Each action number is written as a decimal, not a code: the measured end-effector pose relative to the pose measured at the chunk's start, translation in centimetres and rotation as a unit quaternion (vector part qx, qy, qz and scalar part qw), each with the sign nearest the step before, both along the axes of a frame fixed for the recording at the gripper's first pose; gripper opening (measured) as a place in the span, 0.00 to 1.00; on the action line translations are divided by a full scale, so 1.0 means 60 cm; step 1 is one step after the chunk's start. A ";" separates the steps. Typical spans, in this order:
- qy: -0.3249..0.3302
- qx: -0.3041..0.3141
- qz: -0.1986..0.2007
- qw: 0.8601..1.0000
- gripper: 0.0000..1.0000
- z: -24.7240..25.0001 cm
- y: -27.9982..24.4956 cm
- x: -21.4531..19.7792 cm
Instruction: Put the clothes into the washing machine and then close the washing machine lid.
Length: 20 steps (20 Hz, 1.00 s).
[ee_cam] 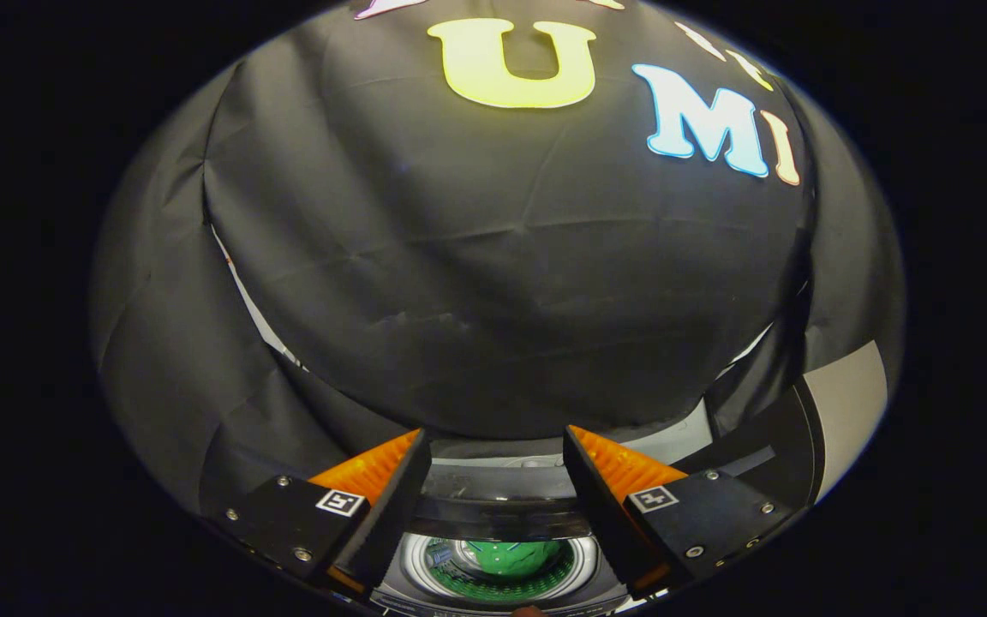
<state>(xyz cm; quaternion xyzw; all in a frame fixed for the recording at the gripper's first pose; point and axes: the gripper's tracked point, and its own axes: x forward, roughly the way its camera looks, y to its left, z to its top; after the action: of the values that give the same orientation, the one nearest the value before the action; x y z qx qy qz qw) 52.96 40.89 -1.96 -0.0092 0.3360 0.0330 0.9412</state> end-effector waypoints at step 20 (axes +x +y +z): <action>-0.057 0.026 0.014 0.998 0.95 -0.013 0.001 -0.157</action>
<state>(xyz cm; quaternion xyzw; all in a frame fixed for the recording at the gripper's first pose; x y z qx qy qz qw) 43.54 40.95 -2.73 0.0086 0.2810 0.0539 0.9582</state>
